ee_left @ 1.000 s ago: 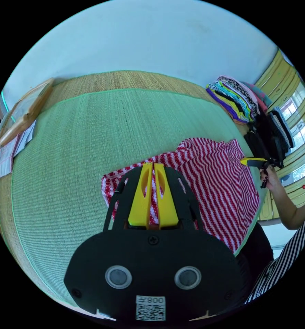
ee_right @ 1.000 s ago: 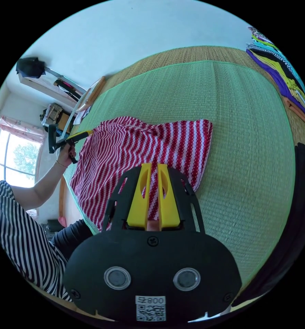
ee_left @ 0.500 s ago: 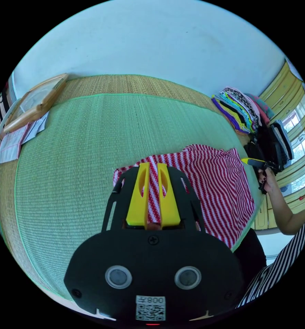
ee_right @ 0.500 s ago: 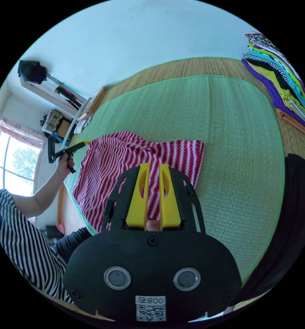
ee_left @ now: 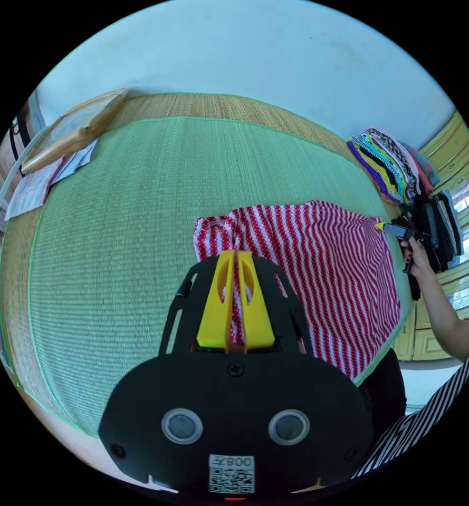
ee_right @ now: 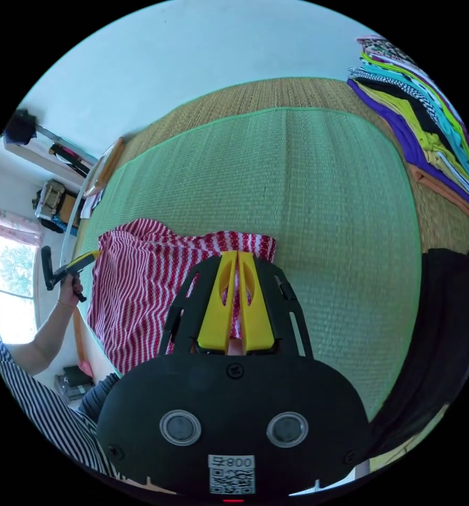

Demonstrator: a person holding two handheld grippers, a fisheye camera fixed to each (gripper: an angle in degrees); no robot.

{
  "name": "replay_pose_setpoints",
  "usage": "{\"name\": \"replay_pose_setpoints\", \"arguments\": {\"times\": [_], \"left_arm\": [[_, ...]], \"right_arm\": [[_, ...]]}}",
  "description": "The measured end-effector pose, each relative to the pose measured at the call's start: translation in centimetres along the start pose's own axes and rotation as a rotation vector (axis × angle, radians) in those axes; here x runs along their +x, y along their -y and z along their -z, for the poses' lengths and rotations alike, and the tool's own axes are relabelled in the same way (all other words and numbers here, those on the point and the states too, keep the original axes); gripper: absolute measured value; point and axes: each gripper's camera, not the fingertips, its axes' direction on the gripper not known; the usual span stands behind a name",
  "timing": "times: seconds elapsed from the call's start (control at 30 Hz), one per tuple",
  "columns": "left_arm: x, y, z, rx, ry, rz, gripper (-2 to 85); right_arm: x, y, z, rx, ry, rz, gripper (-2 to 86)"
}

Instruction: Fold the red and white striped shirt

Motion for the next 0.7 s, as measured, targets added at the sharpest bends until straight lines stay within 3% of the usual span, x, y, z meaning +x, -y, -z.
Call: {"name": "replay_pose_setpoints", "arguments": {"times": [0.33, 0.57, 0.7], "left_arm": [[-4.4, -9.2, 5.3, -0.031, -0.184, 0.106, 6.7], [-7.7, -17.5, 5.7, -0.1, -0.339, 0.249, 8.5], [-8.6, -18.7, 5.5, -0.078, -0.321, 0.255, 7.8]], "right_arm": [[-0.6, -6.7, 5.3, 0.03, 0.126, -0.051, 4.8], [0.7, -19.8, 9.1, -0.006, 0.227, -0.178, 7.5], [2.4, -25.9, 10.7, 0.022, 0.3, -0.272, 8.1]]}}
